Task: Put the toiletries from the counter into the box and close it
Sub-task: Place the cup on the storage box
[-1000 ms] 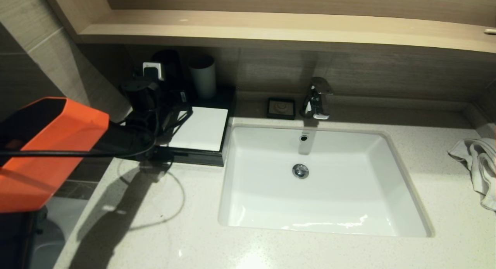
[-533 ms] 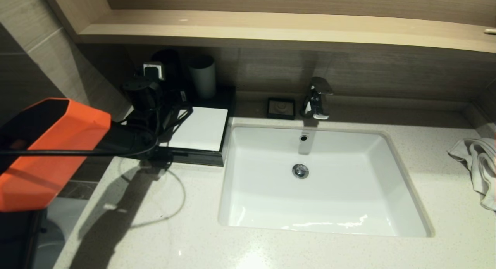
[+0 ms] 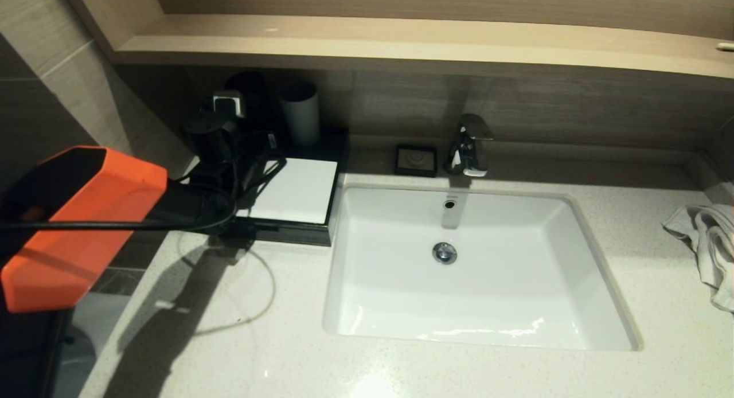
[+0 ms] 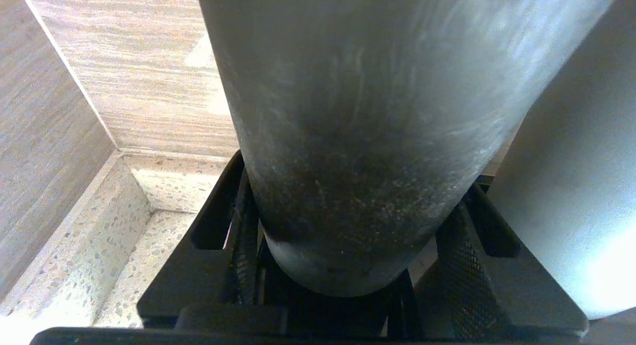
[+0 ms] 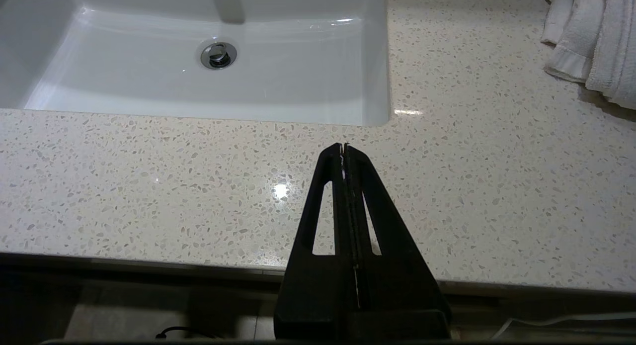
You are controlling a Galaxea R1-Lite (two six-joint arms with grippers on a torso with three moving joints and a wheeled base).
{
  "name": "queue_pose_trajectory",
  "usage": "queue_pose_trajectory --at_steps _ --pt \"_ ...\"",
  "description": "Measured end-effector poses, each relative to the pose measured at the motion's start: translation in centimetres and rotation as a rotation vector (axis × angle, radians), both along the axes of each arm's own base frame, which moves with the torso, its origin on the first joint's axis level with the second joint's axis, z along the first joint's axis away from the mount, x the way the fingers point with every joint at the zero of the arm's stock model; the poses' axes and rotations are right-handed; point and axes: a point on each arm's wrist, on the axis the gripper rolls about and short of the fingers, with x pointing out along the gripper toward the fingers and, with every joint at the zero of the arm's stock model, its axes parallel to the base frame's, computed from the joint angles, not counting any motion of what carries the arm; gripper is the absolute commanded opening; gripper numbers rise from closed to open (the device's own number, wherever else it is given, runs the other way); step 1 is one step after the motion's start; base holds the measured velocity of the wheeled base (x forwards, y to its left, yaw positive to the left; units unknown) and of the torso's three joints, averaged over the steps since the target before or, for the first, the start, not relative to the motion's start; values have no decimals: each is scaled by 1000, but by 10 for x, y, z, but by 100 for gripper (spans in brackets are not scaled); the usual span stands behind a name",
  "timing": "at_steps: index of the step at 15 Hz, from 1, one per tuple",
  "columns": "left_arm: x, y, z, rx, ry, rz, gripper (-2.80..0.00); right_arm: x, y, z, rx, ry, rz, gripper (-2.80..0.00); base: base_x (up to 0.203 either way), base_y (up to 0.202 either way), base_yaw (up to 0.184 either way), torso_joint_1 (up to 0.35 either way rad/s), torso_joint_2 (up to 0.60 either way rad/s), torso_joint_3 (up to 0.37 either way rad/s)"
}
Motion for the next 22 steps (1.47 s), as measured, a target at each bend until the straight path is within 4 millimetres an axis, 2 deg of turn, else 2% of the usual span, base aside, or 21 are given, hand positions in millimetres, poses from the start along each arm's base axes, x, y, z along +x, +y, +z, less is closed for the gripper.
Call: queue_pose_trajectory --at_steps 22 --pt "-2 -13 -2 0 4 -24 -280 0 0 0 -1 0 0 -280 0 0 0 0 0 0"
